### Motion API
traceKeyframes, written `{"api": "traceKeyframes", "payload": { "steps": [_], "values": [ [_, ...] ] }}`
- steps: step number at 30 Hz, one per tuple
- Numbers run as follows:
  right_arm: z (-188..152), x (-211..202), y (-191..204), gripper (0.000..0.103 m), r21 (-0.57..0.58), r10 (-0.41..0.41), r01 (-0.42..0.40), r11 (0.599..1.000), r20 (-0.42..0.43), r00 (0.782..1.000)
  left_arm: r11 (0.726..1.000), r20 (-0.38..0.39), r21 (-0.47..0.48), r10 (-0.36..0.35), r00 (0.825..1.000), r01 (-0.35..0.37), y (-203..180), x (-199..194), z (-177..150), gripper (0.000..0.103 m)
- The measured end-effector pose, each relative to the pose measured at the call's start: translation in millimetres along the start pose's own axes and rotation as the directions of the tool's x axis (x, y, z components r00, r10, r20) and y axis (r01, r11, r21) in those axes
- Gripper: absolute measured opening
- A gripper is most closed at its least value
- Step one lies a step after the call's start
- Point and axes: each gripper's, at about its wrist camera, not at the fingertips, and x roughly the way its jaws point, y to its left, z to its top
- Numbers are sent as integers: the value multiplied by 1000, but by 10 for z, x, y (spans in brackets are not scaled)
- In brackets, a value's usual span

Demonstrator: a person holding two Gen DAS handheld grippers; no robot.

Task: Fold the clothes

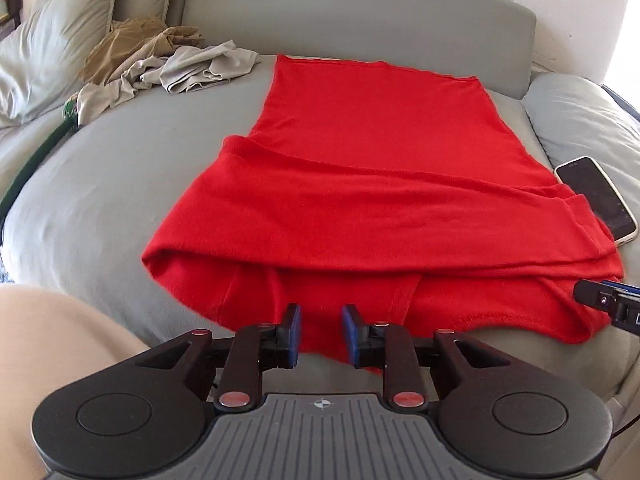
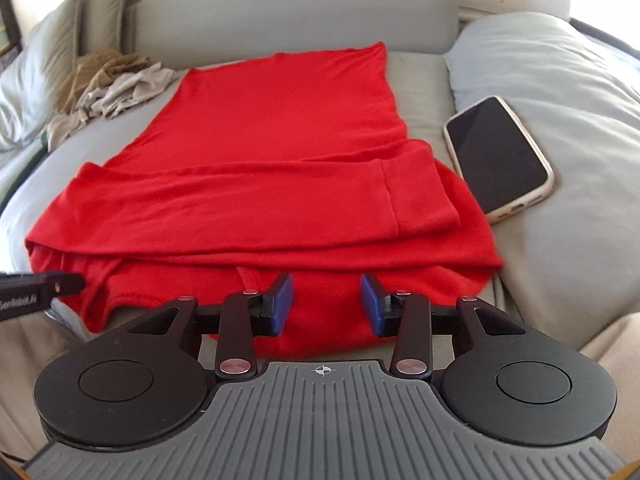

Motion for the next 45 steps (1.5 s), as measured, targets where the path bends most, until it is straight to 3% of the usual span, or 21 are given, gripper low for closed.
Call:
{"api": "traceKeyframes", "payload": {
  "steps": [5, 10, 13, 17, 19, 24, 26, 34, 37, 40, 42, 45],
  "values": [
    [75, -67, 119, 44, -10, 78, -77, 997, 62, 995, 992, 121, 115, -60, 991, 47, -232, -14, 52, 26],
    [-4, 201, 306, 47, -95, 95, -101, 990, -66, 993, 970, 24, 233, -80, 996, 72, -435, 162, -78, 29],
    [-86, 72, 329, 48, -159, 77, -92, 983, -95, 992, 968, -53, 220, -108, 993, 117, -372, 96, -124, 30],
    [-78, -93, 258, 53, -118, 105, -127, 985, -173, 979, 969, -137, 166, -160, 978, 182, -243, 33, -115, 34],
    [-31, -205, 174, 60, -69, 146, -158, 985, -147, 978, 968, -124, 125, -201, 972, 216, -172, -38, -64, 35],
    [254, -548, -14, 74, 18, 210, -210, 978, 30, 977, 967, -33, 75, -242, 970, 243, -60, -264, 196, 38],
    [412, -689, -53, 80, 23, 213, -216, 976, 103, 972, 968, 18, 64, -245, 969, 243, -14, -367, 341, 39],
    [1205, -1137, -35, 81, -60, 207, -199, 978, 344, 916, 971, 238, 6, -235, 942, 240, 252, -617, 1193, 42],
    [1559, -1128, -13, 82, -81, 168, -148, 986, 384, 908, 974, 317, -13, -213, 924, 228, 342, -646, 1557, 42],
    [1952, -965, -57, 82, -78, 188, -171, 982, 397, 898, 979, 385, -28, -177, 906, 203, 453, -579, 1937, 41],
    [2245, -728, -86, 81, -67, 203, -192, 979, 377, 904, 983, 394, -33, -152, 907, 179, 545, -323, 2198, 40],
    [2622, -234, -143, 72, -20, 230, -237, 971, 333, 914, 975, 324, -114, -148, 935, 193, 716, 263, 2552, 37]
  ]
}}
